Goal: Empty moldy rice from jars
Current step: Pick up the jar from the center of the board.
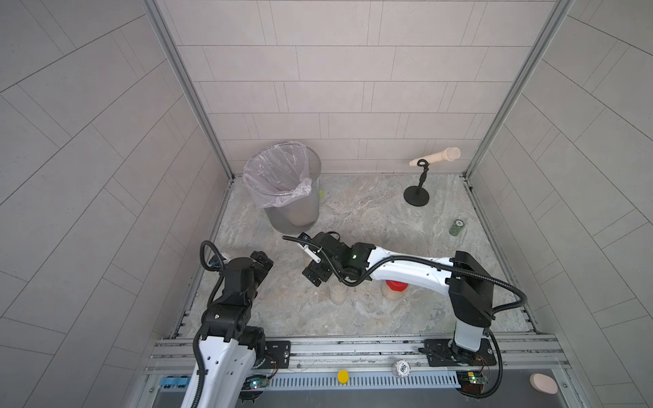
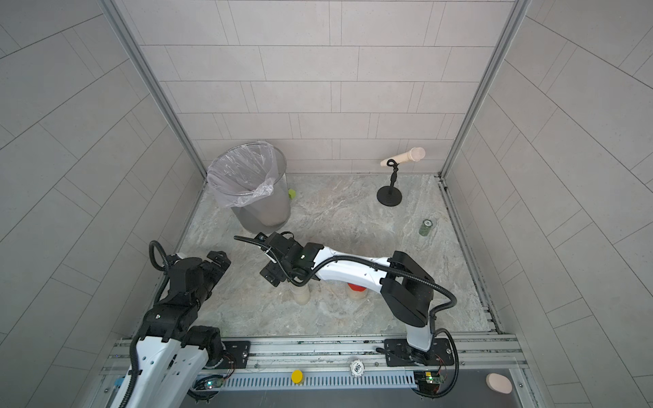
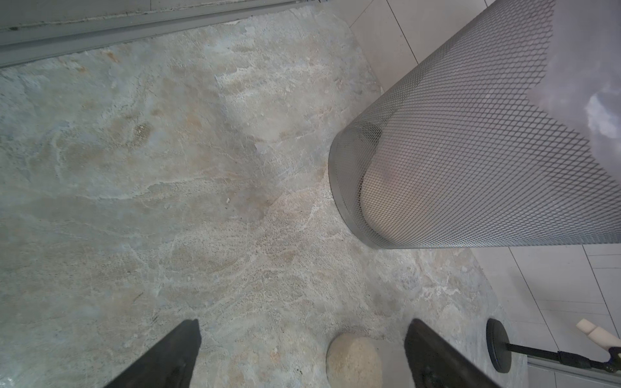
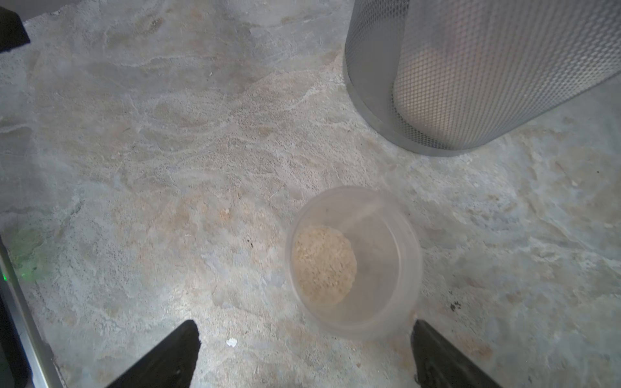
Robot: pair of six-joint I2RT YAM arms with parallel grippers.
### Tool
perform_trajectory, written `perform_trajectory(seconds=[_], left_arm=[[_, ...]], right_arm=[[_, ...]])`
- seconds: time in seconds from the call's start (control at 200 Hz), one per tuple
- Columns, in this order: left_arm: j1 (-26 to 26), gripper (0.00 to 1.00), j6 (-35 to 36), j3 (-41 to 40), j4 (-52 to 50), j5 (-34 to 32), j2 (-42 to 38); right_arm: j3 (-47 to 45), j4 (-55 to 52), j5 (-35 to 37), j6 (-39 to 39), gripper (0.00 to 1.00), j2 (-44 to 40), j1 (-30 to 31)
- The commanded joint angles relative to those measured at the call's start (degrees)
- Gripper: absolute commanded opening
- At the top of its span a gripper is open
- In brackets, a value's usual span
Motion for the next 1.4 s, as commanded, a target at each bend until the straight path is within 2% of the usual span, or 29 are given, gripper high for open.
perform_trajectory(seconds=[0.0,0.445,0.615,0.806,1.111,1.261,1.391], left_arm=[[-0.05,1.00,1.85,-0.01,1.13,-0.42,-1.33],[-0.05,1.00,9.25,0.07,-0.16,0.14,-9.66],[-0.02,1.00,9.21,-0.28,-0.58,-0.22,-11.04],[-0.03,1.00,9.52,-0.05,-0.57,-1.09,-10.64],[-0.12,1.00,11.95,1.32,-0.26,-0.16,-11.06],[-0.15,1.00,13.29,0.07,3.17,4.44,-11.08],[-0.13,0.99,13.39,-0.91,5.06,5.85,-11.39]], right_arm=[[3.77,-1.31,1.22,-0.53,1.00,2.69,-0.63],[8.58,0.99,-0.30,1.42,0.99,8.44,-4.07],[11.37,-0.57,-1.43,1.31,0.95,10.39,-4.35],[13.19,-2.45,-2.61,1.61,0.85,11.56,-4.57],[10.46,-2.18,-3.25,3.28,0.84,11.00,-4.72],[9.64,-2.03,-3.38,3.40,0.66,10.06,-5.31],[7.48,-0.35,-4.02,4.46,0.50,8.25,-6.49]])
